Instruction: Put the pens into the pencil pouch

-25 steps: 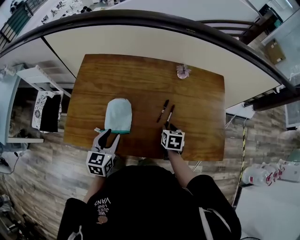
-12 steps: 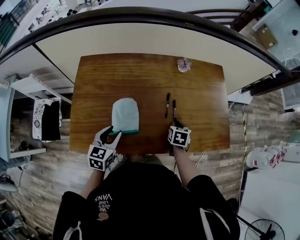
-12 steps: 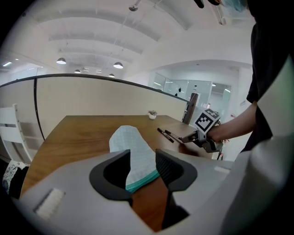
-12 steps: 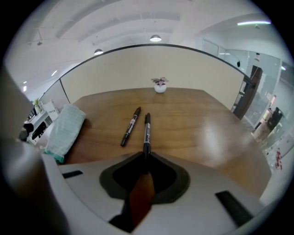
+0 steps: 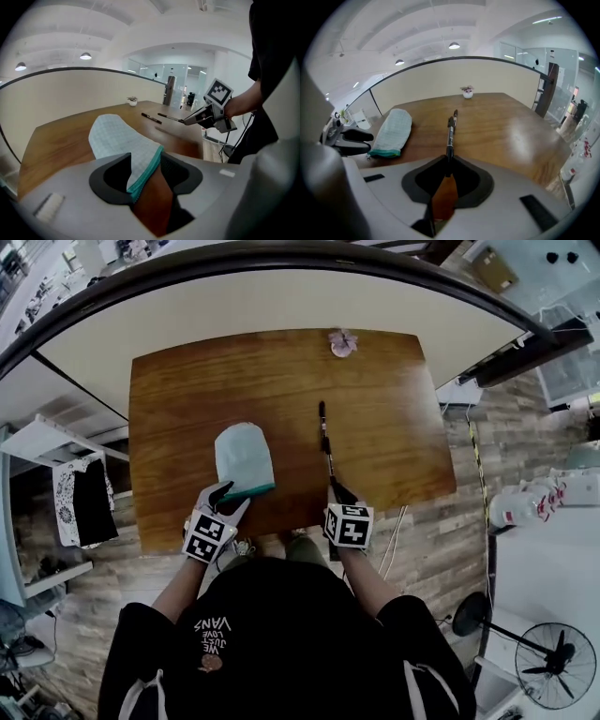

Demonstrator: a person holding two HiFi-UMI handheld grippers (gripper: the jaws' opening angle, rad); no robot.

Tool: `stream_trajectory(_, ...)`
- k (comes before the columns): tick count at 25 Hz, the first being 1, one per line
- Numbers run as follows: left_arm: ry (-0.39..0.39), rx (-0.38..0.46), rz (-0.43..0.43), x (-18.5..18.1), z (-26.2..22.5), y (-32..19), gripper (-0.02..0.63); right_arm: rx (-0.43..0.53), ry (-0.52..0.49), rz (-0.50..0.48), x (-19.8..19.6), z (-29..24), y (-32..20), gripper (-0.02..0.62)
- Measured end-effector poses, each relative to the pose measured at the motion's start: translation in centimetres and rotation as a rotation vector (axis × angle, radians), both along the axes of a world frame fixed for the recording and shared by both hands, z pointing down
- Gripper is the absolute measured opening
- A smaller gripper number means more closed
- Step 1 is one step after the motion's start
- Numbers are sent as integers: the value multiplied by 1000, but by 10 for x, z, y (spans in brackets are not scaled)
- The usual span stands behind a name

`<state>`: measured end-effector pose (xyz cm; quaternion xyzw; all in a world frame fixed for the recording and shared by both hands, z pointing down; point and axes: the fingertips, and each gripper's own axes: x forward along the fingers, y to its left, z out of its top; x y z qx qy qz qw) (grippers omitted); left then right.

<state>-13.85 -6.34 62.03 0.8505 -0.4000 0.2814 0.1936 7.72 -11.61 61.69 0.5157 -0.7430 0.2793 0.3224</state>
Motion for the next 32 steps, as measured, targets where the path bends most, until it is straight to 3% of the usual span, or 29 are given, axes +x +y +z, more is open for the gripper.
stream_trajectory(7,-124,-67,212,3,36,11,184,1,-48,11,-24,-6,42,61)
stream_trajectory(11,-164,-82,274,0,43,11,184,8,-57,0,-37,-9,58,61)
stream_trajectory(18,-166,-83,288,0,45,7,79,14,-69,-6,-46,-10,76,61)
stream_trajectory(20,-134,-80,270,3,42,4,54,15,-75,-14,-48,-11,80,61)
stream_trajectory(26,-24,-22,183,10,11,-22,51,25,-91,-100,-67,-22,84,61)
stream_trajectory(32,4,44,150,23,-13,-46,51,29,-83,-215,-85,-24,84,61)
